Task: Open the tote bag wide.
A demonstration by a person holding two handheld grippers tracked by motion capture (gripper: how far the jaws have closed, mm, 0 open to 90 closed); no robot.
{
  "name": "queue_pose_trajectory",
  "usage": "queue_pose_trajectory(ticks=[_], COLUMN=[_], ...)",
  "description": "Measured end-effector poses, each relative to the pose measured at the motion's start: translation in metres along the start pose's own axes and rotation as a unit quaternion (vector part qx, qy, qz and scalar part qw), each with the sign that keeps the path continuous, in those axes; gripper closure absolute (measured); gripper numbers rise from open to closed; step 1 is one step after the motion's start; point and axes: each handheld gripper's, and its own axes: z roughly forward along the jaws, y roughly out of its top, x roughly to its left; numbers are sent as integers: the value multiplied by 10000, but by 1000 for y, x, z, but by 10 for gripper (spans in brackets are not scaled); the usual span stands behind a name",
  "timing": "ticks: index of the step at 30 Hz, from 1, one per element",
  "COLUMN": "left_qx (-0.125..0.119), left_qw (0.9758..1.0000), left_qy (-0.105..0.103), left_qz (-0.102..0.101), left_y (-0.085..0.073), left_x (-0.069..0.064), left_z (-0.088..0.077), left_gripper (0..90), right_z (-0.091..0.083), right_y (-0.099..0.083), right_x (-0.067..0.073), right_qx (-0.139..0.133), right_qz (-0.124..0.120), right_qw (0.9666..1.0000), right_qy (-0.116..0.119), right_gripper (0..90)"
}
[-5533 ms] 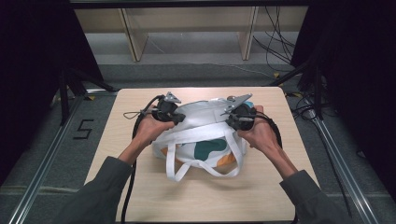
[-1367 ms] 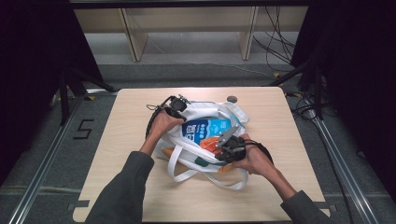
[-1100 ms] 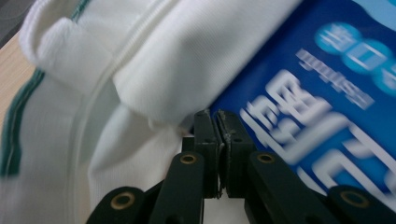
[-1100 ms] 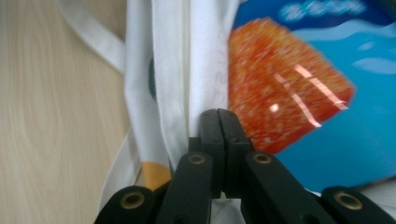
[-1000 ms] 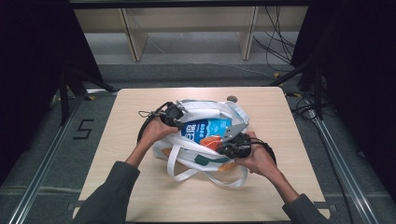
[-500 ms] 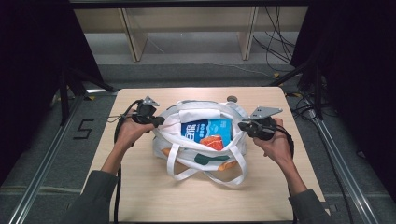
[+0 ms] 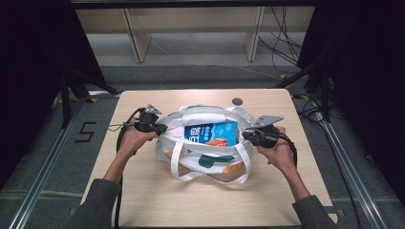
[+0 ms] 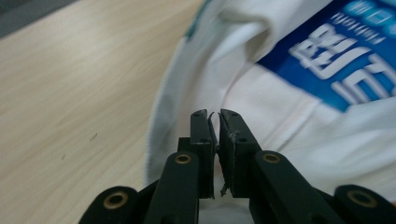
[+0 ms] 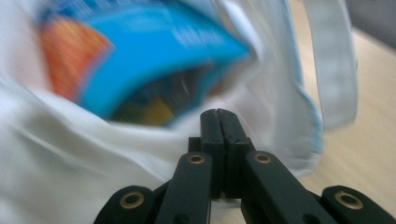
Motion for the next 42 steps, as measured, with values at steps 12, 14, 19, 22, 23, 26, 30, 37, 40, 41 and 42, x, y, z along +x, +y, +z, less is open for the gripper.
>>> queue_pose_trajectory(ticks=[12,14,19,22,23,26,30,37,40,41,42], left_qx=[283,276,7,-192,-316,-448,-767,-1032,-1106,-1126,-1145], left_qw=[9986,9985,9990,9988,9984,9975,9941,9906,9893,9888,9883], left_qy=[-249,-268,-381,-393,-447,-510,-772,-898,-949,-978,-1003], left_qz=[366,379,218,204,168,199,-21,-47,-65,-38,-52], left_y=[15,14,11,11,11,10,4,-4,-9,-10,-11], left_x=[-31,-29,-30,-31,-32,-34,-38,-46,-50,-50,-51], left_z=[33,33,21,12,7,-2,-15,-34,-42,-44,-46], left_gripper=[848,847,832,824,824,792,777,715,684,671,652], right_z=[15,16,6,-2,-5,-15,-22,-31,-35,-37,-37], right_y=[5,3,11,14,15,17,15,10,8,7,7], right_x=[67,68,64,61,59,53,49,42,40,39,39], right_qx=[744,714,391,163,78,-143,-273,-478,-577,-559,-621], right_qz=[-657,-694,-703,-590,-547,-474,-400,-314,-164,-219,-226], right_qw=[9894,9896,9935,9954,9961,9972,9977,9977,9979,9979,9977], right_qy=[1062,1037,809,733,693,555,477,361,235,228,175], right_gripper=[900,900,900,900,900,890,855,782,735,717,703])
